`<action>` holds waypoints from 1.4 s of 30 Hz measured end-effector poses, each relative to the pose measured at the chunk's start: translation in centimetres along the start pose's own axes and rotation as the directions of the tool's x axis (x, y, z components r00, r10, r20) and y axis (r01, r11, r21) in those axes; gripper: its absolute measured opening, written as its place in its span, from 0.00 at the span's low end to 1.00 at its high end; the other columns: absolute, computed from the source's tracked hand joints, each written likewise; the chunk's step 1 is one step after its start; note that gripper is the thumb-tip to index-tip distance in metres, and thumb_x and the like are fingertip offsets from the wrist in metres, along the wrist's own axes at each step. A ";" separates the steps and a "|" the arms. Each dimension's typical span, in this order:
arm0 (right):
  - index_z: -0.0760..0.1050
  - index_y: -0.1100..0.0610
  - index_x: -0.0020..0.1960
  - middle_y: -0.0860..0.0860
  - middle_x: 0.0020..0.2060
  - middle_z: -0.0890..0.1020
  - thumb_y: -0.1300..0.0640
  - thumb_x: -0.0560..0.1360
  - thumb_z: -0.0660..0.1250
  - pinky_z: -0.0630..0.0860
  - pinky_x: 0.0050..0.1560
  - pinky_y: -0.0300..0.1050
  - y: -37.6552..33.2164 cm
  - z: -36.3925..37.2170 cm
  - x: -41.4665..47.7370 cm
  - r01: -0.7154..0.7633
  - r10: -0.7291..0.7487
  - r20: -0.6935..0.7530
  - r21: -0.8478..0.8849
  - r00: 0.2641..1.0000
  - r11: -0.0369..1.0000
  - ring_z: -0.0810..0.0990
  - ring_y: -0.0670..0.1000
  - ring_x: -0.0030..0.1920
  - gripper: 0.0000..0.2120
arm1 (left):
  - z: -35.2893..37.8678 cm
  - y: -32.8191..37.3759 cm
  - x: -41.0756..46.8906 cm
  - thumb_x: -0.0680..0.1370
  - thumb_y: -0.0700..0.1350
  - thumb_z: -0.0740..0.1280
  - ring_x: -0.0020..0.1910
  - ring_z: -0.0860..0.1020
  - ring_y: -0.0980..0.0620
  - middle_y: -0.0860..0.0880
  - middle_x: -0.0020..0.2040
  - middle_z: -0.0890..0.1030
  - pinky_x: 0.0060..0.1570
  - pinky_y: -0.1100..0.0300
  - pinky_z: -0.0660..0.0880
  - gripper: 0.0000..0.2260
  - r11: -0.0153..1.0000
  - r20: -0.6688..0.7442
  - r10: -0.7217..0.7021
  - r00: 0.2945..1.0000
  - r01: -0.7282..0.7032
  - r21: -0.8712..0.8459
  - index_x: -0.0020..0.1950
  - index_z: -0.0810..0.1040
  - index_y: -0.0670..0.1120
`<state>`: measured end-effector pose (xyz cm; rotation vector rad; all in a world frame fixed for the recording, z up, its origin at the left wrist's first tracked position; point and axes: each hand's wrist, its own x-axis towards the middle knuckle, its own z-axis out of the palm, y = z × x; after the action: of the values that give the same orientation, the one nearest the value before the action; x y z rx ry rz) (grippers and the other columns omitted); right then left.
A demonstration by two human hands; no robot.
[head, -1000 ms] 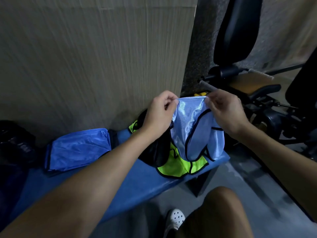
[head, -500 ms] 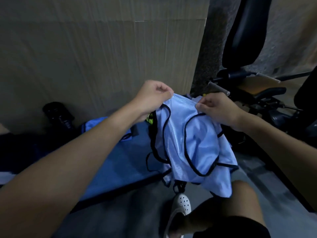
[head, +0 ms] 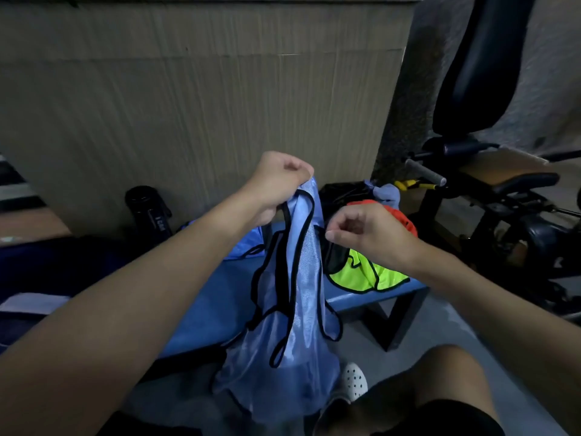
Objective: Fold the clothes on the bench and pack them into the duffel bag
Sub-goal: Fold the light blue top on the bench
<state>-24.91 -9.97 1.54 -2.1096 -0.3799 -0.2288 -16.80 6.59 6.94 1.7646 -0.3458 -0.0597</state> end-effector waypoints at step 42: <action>0.80 0.62 0.47 0.56 0.40 0.82 0.59 0.78 0.68 0.76 0.45 0.51 -2.8 -2.2 4.1 0.038 -0.038 0.037 -0.005 0.999 0.999 0.77 0.47 0.41 0.06 | -4.7 -0.4 -1.9 0.81 0.37 0.65 0.38 0.75 0.50 0.43 0.38 0.80 0.41 0.55 0.73 0.08 0.960 0.046 0.268 0.962 -0.271 0.076 0.45 0.79 0.47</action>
<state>-22.12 -9.65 6.16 -2.1159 -0.4416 -0.2133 -17.44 11.66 7.34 1.7828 -0.6196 0.1206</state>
